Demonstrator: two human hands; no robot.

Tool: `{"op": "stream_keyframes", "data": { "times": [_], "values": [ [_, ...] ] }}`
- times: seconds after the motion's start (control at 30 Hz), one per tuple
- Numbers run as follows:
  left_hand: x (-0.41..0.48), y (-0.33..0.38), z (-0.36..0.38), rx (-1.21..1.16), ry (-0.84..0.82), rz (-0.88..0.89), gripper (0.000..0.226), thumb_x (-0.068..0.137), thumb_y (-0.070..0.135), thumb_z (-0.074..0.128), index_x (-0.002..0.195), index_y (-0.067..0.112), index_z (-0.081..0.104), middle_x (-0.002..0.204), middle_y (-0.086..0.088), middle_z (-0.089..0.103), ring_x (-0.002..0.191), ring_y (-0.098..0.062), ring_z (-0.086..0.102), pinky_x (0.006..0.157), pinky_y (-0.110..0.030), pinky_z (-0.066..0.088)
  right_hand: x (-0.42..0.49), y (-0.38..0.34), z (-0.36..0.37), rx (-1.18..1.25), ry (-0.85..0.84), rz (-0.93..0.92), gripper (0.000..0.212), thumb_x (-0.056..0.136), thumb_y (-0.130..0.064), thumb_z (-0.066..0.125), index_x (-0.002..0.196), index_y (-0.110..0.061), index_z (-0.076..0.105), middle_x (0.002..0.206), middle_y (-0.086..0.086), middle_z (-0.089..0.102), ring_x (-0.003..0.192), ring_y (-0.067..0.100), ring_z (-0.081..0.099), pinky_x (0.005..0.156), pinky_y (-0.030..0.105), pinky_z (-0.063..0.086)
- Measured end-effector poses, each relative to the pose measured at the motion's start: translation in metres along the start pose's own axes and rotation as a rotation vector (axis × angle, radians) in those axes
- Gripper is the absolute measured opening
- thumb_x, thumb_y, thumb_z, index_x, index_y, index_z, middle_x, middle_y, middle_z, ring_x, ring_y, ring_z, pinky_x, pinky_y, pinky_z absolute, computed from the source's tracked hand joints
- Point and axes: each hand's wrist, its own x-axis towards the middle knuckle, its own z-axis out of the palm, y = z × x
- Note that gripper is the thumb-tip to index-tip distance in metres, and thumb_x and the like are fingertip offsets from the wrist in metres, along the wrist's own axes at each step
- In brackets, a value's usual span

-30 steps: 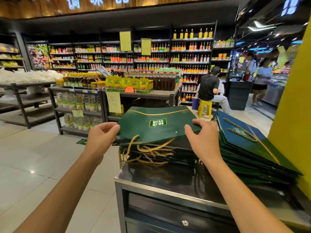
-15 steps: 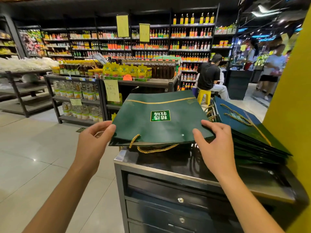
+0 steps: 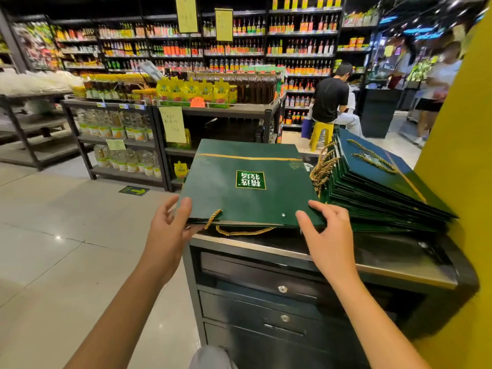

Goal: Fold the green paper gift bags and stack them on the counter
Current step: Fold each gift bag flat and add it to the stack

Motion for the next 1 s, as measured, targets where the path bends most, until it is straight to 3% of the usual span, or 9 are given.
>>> {"op": "stream_keyframes", "data": {
  "times": [0.13, 0.23, 0.33, 0.4, 0.47, 0.53, 0.7, 0.9, 1.0],
  "values": [
    [-0.012, -0.005, -0.002, 0.102, -0.172, -0.013, 0.067, 0.085, 0.049, 0.072, 0.14, 0.015, 0.053, 0.124, 0.001, 0.073, 0.115, -0.013, 0.068, 0.101, -0.031, 0.053, 0.0, 0.002, -0.001, 0.004, -0.004, 0.02, 0.043, 0.094, -0.042, 0.067, 0.132, -0.023, 0.064, 0.129, -0.005, 0.047, 0.102, -0.005, 0.047, 0.087, 0.012, 0.034],
    [-0.022, -0.006, -0.011, 0.382, -0.184, 0.048, 0.034, 0.093, 0.02, 0.071, 0.126, 0.023, 0.063, 0.112, 0.012, 0.075, 0.105, 0.0, 0.069, 0.092, -0.022, 0.051, 0.001, 0.003, -0.002, 0.023, 0.001, 0.028, 0.042, 0.093, -0.043, 0.067, 0.13, -0.024, 0.065, 0.126, -0.007, 0.047, 0.106, 0.002, 0.045, 0.09, 0.021, 0.036],
    [-0.026, -0.008, -0.013, 0.611, -0.297, 0.144, 0.034, 0.09, 0.015, 0.074, 0.121, 0.029, 0.07, 0.111, 0.017, 0.074, 0.102, -0.001, 0.068, 0.085, -0.012, 0.048, 0.001, 0.004, -0.002, 0.028, 0.018, 0.029, 0.042, 0.093, -0.046, 0.067, 0.129, -0.025, 0.065, 0.125, -0.006, 0.048, 0.112, 0.005, 0.047, 0.098, 0.028, 0.043],
    [-0.023, -0.015, -0.011, 0.785, -0.269, 0.289, 0.031, 0.091, 0.018, 0.073, 0.119, 0.03, 0.071, 0.109, 0.023, 0.072, 0.1, 0.006, 0.063, 0.085, -0.005, 0.044, 0.0, 0.004, -0.002, 0.021, 0.019, 0.03, 0.042, 0.093, -0.046, 0.066, 0.13, -0.025, 0.065, 0.125, -0.006, 0.048, 0.115, 0.006, 0.047, 0.1, 0.029, 0.041],
    [-0.019, -0.02, -0.009, 0.9, -0.155, 0.411, 0.025, 0.092, 0.018, 0.071, 0.117, 0.022, 0.073, 0.108, 0.015, 0.071, 0.095, 0.005, 0.06, 0.088, -0.009, 0.045, 0.0, 0.004, -0.001, 0.016, 0.02, 0.027, 0.042, 0.094, -0.045, 0.066, 0.13, -0.025, 0.065, 0.126, -0.006, 0.048, 0.115, 0.006, 0.046, 0.099, 0.026, 0.037],
    [-0.017, -0.021, -0.007, 0.881, -0.089, 0.479, 0.018, 0.094, 0.015, 0.069, 0.11, 0.017, 0.075, 0.102, 0.007, 0.073, 0.091, 0.002, 0.062, 0.087, -0.014, 0.049, 0.0, 0.003, -0.001, 0.014, 0.019, 0.029, 0.042, 0.094, -0.046, 0.066, 0.13, -0.025, 0.065, 0.126, -0.005, 0.048, 0.115, 0.006, 0.046, 0.098, 0.025, 0.037],
    [-0.017, -0.011, -0.002, 0.769, -0.141, 0.508, 0.016, 0.097, 0.011, 0.064, 0.104, 0.019, 0.076, 0.093, 0.014, 0.075, 0.092, 0.0, 0.068, 0.082, -0.009, 0.049, 0.001, 0.003, -0.001, 0.033, 0.026, 0.04, 0.044, 0.093, -0.049, 0.065, 0.13, -0.025, 0.066, 0.125, -0.006, 0.047, 0.116, 0.007, 0.047, 0.102, 0.031, 0.042],
    [-0.024, 0.001, 0.005, 0.514, -0.231, 0.309, 0.019, 0.103, 0.006, 0.052, 0.101, 0.008, 0.071, 0.064, -0.003, 0.063, 0.058, -0.02, 0.063, 0.06, -0.022, 0.054, 0.0, 0.001, 0.001, 0.073, 0.039, 0.057, 0.047, 0.092, -0.052, 0.066, 0.129, -0.024, 0.066, 0.125, -0.005, 0.048, 0.117, 0.015, 0.053, 0.104, 0.042, 0.047],
    [-0.03, 0.006, 0.011, 0.408, -0.277, 0.225, 0.018, 0.102, 0.01, 0.053, 0.104, 0.005, 0.069, 0.069, -0.008, 0.066, 0.061, -0.027, 0.068, 0.06, -0.028, 0.057, -0.002, 0.0, 0.001, 0.088, 0.057, 0.047, 0.046, 0.091, -0.05, 0.066, 0.128, -0.023, 0.067, 0.126, -0.004, 0.048, 0.118, 0.014, 0.05, 0.106, 0.044, 0.046]
  ]
}}
